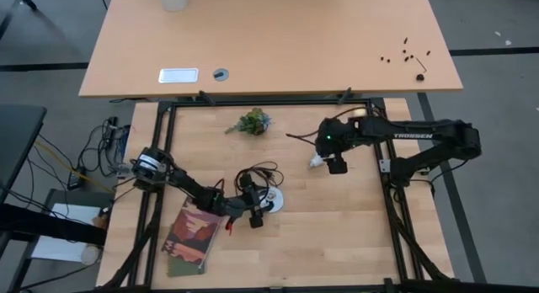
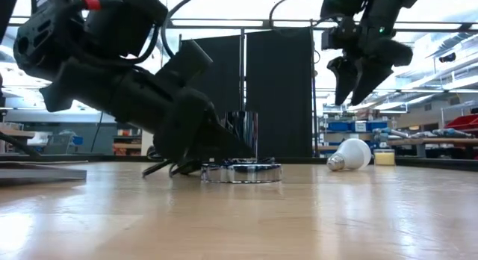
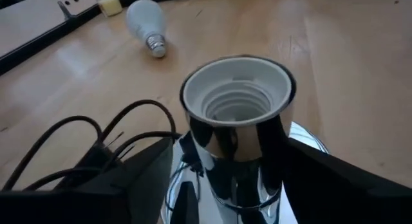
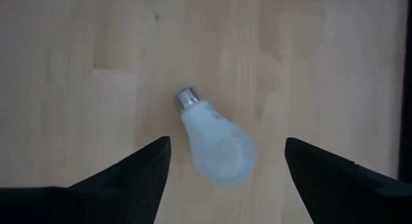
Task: Screw lightbulb
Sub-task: Insert the white lightbulb into the lamp socket
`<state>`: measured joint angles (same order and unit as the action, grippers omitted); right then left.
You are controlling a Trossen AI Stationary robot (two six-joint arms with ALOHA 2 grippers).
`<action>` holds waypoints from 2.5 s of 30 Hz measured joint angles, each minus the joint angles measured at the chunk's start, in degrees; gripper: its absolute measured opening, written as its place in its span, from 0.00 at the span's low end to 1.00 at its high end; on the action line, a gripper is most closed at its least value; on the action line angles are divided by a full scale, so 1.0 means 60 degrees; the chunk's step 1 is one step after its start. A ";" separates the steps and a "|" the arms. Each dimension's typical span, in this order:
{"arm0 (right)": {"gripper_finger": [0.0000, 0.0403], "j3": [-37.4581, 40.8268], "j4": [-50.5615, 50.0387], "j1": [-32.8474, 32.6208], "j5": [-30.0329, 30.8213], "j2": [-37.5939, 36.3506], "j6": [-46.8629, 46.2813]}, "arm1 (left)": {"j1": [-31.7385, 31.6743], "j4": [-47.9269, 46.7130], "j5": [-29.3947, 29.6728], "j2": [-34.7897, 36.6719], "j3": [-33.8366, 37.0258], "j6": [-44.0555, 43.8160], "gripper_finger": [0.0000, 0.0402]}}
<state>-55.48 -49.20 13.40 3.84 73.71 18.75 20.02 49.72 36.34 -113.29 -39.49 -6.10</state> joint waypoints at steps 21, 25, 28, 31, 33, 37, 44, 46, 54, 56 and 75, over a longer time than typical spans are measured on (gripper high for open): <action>0.91 -0.0095 -0.0283 0.0883 -0.0289 0.1126 0.2192 | -0.0220 0.0027 -0.0262 -0.0005 -0.0022 -0.0592 0.61; 0.93 -0.0095 -0.0431 0.1125 -0.0298 0.1126 0.2495 | -0.0226 0.0027 -0.0343 -0.0005 -0.0022 -0.0546 0.64; 0.93 -0.0044 -0.0446 0.1293 -0.0314 0.1126 0.2770 | -0.0227 0.0013 -0.0353 -0.0005 -0.0022 -0.0544 0.64; 0.93 0.0139 -0.0392 0.1422 -0.0450 0.1126 0.3080 | -0.0227 0.0006 -0.0353 -0.0005 -0.0020 -0.0534 0.63; 0.93 0.0333 -0.0084 0.1511 -0.0658 0.1126 0.3146 | -0.0227 0.0022 -0.0353 -0.0005 -0.0018 -0.0534 0.62; 0.93 0.0848 0.0733 0.1743 -0.1121 0.1129 0.3161 | -0.0227 0.0017 -0.0353 -0.0005 -0.0018 -0.0530 0.62; 0.93 0.1732 0.1994 0.1991 -0.1410 0.1129 0.3321 | -0.0224 0.0016 -0.0350 -0.0005 -0.0018 -0.0530 0.62; 0.93 0.2003 0.2357 0.2035 -0.1469 0.1129 0.3340 | -0.0224 0.0013 -0.0350 -0.0005 -0.0018 -0.0526 0.62; 0.93 0.3239 0.4155 0.1884 -0.2167 0.1129 0.3015 | -0.0224 -0.0186 -0.0349 -0.0005 -0.0018 -0.0524 0.62; 0.93 0.3586 0.4792 0.1751 -0.2225 0.1132 0.2843 | -0.0224 -0.0256 -0.0348 -0.0004 -0.0018 -0.0534 0.62; 0.73 0.3789 0.5020 0.1214 -0.1829 0.1133 0.1292 | -0.0194 -0.0231 -0.0539 -0.0002 -0.0018 -0.0595 0.62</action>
<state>-32.75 -19.08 20.69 -7.14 80.51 26.50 18.85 48.34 33.10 -113.30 -39.59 -9.67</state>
